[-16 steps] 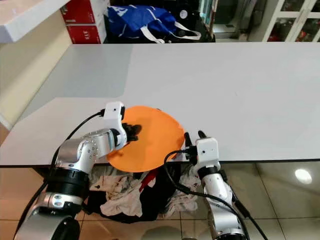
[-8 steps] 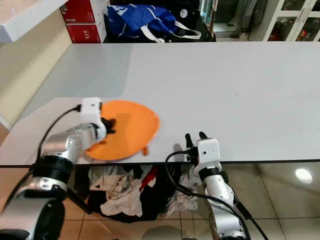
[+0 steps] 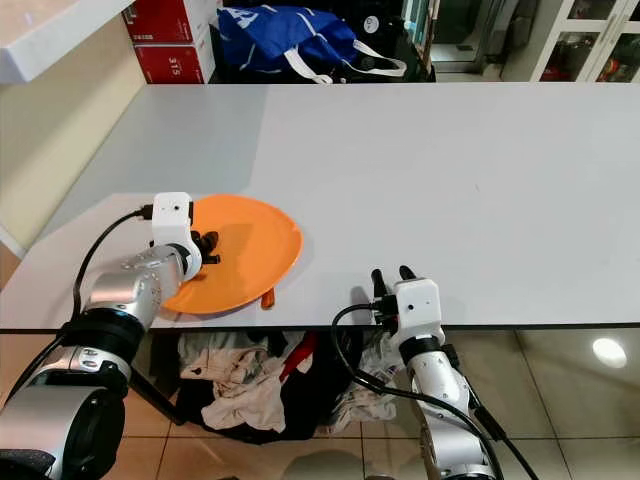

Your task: Setting the table

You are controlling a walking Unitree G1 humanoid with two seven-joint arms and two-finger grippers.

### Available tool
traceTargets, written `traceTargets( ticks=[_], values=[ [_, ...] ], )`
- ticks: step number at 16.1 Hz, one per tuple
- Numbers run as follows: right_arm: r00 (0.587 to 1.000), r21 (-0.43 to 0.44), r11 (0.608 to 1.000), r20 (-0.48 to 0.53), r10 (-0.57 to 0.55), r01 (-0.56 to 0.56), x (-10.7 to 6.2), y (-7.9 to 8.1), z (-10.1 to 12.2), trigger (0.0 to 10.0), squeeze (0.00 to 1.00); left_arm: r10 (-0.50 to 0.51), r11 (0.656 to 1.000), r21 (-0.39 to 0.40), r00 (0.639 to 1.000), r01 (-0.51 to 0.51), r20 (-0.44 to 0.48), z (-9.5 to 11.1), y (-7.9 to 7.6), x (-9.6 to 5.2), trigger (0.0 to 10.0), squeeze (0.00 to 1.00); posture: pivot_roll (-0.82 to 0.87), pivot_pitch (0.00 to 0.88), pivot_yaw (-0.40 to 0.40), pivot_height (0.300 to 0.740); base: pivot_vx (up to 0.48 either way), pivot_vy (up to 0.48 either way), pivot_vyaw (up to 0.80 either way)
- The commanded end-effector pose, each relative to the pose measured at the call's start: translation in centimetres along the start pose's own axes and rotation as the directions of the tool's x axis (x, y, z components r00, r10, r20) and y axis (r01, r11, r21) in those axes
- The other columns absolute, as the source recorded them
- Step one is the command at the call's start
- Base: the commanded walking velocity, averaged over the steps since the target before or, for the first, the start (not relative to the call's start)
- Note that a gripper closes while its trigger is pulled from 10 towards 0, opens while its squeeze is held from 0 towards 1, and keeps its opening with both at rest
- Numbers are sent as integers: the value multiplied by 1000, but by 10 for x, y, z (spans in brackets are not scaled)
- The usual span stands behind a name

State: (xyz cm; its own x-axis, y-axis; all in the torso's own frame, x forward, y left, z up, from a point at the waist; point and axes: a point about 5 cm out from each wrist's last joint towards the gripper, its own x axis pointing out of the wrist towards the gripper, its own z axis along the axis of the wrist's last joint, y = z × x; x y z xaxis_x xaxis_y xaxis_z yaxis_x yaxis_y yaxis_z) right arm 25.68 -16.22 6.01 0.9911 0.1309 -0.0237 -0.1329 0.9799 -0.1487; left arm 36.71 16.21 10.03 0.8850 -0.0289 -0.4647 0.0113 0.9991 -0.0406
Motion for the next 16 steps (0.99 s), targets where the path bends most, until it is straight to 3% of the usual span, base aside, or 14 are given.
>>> traceTargets(
  ticks=[1,8,11,14,16],
  values=[
    [1000,-14,1000,12,11,-11,-1,0,4,10000,0,40,998,38,998,-42,43,5,7,1,10000,0,-179,9,69,740,0,0,0],
    [1000,-13,1000,18,16,-16,2,0,7,10000,0,88,990,99,987,-101,131,15,16,2,10000,0,-176,1,69,740,0,0,0],
    [999,-11,1000,41,19,-18,3,3,11,10000,0,39,995,78,945,-67,324,40,18,-9,10000,0,-174,0,76,740,0,0,0],
    [995,-9,1000,98,-9,10,5,2,19,10000,0,-45,994,106,848,-13,528,55,27,-44,10000,0,-152,0,80,740,0,0,0],
    [992,-8,1000,124,-20,21,6,1,24,10000,0,-104,981,195,825,-8,555,36,31,-67,10000,0,-134,0,82,740,0,0,0]
  ],
)
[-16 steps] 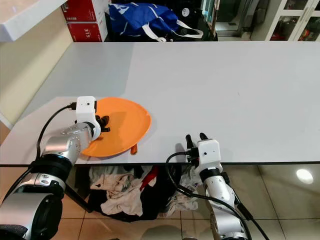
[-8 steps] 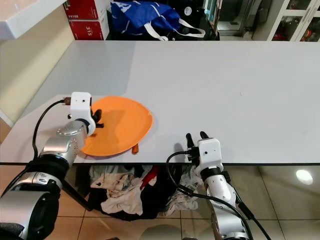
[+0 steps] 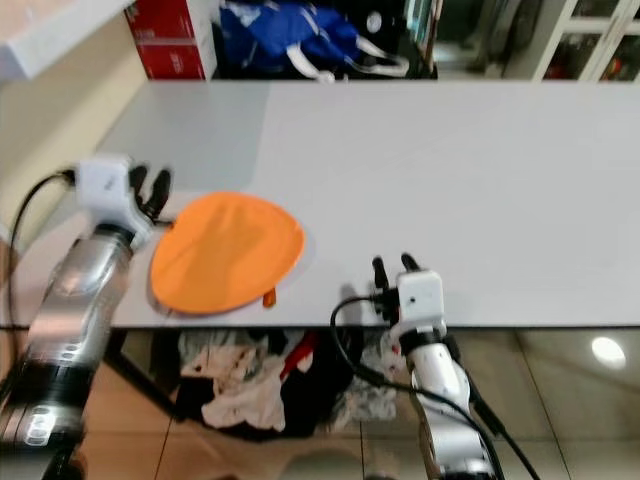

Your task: Setting the table

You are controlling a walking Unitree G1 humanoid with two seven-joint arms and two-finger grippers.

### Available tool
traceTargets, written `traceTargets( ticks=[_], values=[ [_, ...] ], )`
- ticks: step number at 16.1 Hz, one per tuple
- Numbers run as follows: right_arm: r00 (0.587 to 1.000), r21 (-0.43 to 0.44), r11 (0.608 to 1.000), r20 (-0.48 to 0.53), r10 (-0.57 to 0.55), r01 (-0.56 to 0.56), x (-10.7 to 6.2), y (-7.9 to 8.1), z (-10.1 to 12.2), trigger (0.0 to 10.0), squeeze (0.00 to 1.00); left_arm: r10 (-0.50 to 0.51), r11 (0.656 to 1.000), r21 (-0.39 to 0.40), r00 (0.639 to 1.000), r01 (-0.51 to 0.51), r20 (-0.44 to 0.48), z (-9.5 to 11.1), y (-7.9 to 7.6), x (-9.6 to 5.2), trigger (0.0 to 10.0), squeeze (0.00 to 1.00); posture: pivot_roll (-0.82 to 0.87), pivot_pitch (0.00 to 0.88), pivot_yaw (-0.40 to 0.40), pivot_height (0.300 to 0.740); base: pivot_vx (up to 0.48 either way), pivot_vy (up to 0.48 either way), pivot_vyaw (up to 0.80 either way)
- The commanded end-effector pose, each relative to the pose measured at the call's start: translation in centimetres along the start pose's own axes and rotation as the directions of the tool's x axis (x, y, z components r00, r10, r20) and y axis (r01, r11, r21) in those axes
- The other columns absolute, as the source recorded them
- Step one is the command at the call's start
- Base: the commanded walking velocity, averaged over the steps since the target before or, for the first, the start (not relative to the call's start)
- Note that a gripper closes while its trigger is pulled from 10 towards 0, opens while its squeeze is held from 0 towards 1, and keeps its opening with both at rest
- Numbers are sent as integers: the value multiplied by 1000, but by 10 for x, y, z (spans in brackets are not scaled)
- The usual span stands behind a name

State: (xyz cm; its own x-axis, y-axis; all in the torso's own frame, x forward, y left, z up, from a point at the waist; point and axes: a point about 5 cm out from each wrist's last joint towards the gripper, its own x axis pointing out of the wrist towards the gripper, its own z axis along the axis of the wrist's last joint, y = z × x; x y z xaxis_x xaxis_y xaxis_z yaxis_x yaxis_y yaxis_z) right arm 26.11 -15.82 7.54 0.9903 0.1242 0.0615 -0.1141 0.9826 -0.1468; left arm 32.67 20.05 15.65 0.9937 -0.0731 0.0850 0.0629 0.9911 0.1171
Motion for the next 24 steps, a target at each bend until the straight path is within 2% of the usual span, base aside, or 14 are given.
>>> traceTargets(
  ticks=[1,2,3,4,5,8,10,17,19,24],
  values=[
    [999,-5,1000,49,0,0,3,2,11,10000,0,-79,995,70,997,78,18,-2,-8,-17,10000,0,-127,0,83,740,0,0,0],
    [999,-2,1000,45,3,-3,4,2,10,10000,0,-113,993,41,993,114,-27,-15,-12,-33,10000,0,-123,0,84,740,0,0,0],
    [999,4,1000,38,-6,5,6,2,10,10000,0,-100,995,9,992,101,-77,-26,-13,-49,10000,0,-119,0,85,740,0,0,0],
    [999,11,1000,40,-14,14,10,2,10,10000,0,-104,994,-36,990,101,-98,-28,-19,-63,10000,0,-112,0,81,740,0,0,0],
    [999,11,1000,39,-13,13,12,2,10,10000,0,-110,993,-56,989,105,-94,-26,-25,-66,10000,0,-107,0,77,740,0,0,0],
    [999,14,1000,45,3,-4,16,5,11,10000,0,-139,989,-58,988,135,-69,-19,-36,-61,10000,0,-105,0,70,740,0,0,0],
    [999,17,1000,44,1,-2,17,5,12,10000,0,-119,991,-78,990,113,-73,-17,-33,-57,10000,0,-109,0,72,740,0,444,0],
    [999,30,1000,38,5,-6,16,6,9,10000,0,-86,994,-77,990,77,-111,-17,-25,-50,10000,0,-109,0,76,740,0,445,0],
    [999,30,1000,38,6,-8,16,7,9,10000,0,-71,996,-55,991,65,-116,-17,-22,-48,10000,0,-110,0,81,740,0,472,0],
    [1000,22,1000,23,21,-22,18,11,7,10000,0,-67,998,-27,992,64,-109,-14,-21,-43,10000,0,-110,0,90,740,0,0,-320]
  ],
)
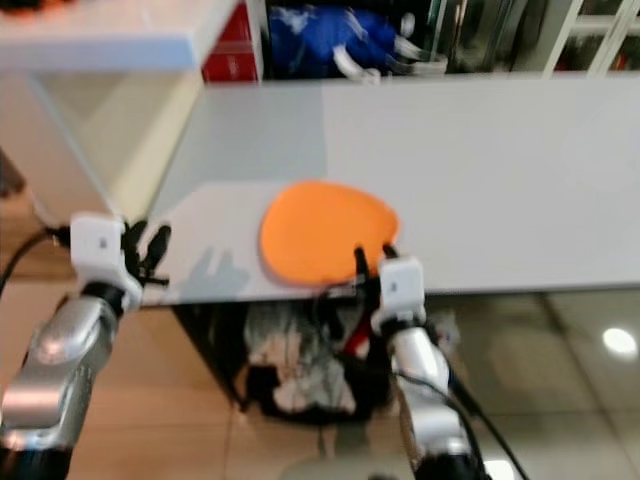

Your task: Setting the table

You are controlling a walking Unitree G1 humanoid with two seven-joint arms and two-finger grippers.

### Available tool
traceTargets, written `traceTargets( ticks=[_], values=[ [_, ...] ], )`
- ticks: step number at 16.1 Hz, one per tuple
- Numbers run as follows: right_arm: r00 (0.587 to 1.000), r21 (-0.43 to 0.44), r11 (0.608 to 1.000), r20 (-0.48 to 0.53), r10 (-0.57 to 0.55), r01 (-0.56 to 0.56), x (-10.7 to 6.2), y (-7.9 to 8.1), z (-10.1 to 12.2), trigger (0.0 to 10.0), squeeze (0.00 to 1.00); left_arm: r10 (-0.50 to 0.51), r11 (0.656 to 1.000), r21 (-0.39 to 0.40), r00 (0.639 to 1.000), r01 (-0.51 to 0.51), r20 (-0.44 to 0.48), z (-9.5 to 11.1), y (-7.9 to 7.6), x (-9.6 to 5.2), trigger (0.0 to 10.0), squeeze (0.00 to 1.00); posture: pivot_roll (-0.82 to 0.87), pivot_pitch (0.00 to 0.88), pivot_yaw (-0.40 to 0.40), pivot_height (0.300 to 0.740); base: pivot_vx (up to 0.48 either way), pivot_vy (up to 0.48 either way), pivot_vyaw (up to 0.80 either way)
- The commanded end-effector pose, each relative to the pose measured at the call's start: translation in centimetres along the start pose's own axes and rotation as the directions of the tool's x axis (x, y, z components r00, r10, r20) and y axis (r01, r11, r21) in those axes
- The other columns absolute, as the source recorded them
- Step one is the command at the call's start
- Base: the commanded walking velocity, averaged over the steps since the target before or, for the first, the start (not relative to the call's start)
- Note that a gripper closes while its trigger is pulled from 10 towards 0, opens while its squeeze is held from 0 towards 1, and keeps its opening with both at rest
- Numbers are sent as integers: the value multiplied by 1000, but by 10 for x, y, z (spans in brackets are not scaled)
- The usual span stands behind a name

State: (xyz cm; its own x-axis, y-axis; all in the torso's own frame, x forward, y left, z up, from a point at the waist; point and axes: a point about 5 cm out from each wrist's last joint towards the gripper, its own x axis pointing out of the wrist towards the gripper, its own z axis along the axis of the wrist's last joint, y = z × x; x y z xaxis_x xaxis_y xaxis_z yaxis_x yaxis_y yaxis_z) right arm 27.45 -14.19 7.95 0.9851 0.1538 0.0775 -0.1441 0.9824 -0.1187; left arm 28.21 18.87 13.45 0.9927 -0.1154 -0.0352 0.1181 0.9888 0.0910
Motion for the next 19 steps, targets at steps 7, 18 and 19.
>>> traceTargets(
  ticks=[7,18,19],
  values=[
    [1000,-7,1000,8,4,-4,8,-3,5,10000,0,-1,1000,-7,1000,0,-7,-1,-12,5,10000,0,-105,0,77,740,0,0,324],
    [1000,-10,1000,4,12,-12,12,-3,4,10000,0,12,1000,-10,1000,-12,-6,0,-12,8,10000,0,-102,0,72,740,0,0,0],
    [1000,-8,1000,5,13,-13,11,-2,4,10000,0,2,1000,-10,1000,-2,-16,-1,-15,7,10000,0,-102,0,72,740,255,-401,0]
  ],
)
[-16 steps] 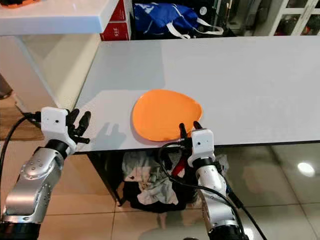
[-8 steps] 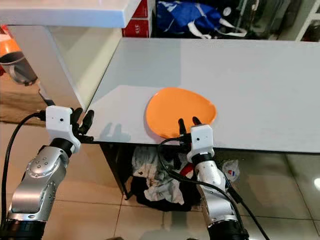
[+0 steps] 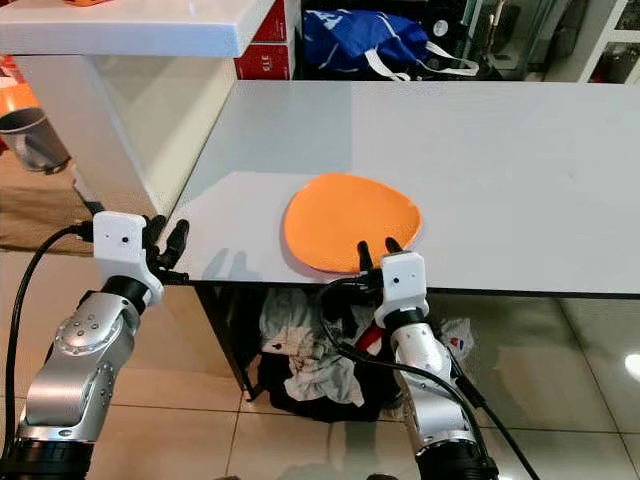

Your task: Setting the table

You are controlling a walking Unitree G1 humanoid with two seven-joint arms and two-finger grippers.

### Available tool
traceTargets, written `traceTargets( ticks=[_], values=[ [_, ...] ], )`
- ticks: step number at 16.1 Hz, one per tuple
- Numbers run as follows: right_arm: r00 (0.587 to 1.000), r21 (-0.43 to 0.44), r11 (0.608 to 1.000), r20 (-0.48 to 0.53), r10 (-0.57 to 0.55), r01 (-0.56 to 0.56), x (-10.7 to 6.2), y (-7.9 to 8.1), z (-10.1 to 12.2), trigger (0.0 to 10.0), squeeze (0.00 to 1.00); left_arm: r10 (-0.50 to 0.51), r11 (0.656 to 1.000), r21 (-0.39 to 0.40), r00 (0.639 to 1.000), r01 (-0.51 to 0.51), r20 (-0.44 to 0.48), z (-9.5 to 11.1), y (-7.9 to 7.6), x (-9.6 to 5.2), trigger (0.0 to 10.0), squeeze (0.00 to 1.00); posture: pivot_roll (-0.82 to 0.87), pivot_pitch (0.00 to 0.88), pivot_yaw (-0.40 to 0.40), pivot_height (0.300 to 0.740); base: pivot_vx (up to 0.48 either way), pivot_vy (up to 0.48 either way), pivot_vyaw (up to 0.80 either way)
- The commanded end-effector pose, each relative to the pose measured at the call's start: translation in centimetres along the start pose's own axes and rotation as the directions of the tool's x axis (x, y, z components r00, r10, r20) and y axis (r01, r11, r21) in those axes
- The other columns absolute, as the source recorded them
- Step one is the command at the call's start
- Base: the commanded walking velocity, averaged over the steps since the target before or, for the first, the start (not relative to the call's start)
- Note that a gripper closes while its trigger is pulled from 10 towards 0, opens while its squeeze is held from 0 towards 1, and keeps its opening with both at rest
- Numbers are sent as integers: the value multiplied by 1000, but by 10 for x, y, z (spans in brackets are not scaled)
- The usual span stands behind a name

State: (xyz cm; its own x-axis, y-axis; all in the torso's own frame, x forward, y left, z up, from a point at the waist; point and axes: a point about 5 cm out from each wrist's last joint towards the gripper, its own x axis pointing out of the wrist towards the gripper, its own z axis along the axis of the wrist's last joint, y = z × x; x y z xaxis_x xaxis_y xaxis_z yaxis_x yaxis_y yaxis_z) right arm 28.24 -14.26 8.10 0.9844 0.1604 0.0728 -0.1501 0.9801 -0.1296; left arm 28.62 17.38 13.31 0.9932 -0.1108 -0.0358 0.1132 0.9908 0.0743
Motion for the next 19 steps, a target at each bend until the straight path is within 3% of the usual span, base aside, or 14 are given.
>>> traceTargets(
  ticks=[1,8,13,14,15,19],
  values=[
    [1000,3,1000,8,6,-6,3,0,3,10000,0,-6,1000,12,1000,6,-23,-2,-2,2,10000,0,-100,0,70,740,262,-401,0],
    [1000,-3,1000,7,20,-20,3,2,1,10000,0,-12,1000,-14,1000,12,-8,0,-4,9,10000,0,-111,0,75,740,298,-372,0],
    [1000,-8,1000,6,13,-13,1,-1,1,10000,0,-5,1000,23,1000,5,-12,7,5,16,10000,0,-115,0,74,740,0,0,0],
    [1000,-8,1000,5,14,-14,1,-1,1,10000,0,19,1000,13,1000,-19,-4,9,9,18,10000,220,-115,0,74,740,0,0,0],
    [1000,-8,1000,3,12,-12,0,-1,1,10000,0,22,999,-28,1000,-22,-18,10,11,20,10000,1000,-116,0,74,740,0,0,0],
    [1000,-12,1000,4,20,-20,0,-2,1,10000,0,36,985,-166,996,-49,-78,13,17,37,10000,1000,-123,0,63,740,0,0,0]
  ],
)
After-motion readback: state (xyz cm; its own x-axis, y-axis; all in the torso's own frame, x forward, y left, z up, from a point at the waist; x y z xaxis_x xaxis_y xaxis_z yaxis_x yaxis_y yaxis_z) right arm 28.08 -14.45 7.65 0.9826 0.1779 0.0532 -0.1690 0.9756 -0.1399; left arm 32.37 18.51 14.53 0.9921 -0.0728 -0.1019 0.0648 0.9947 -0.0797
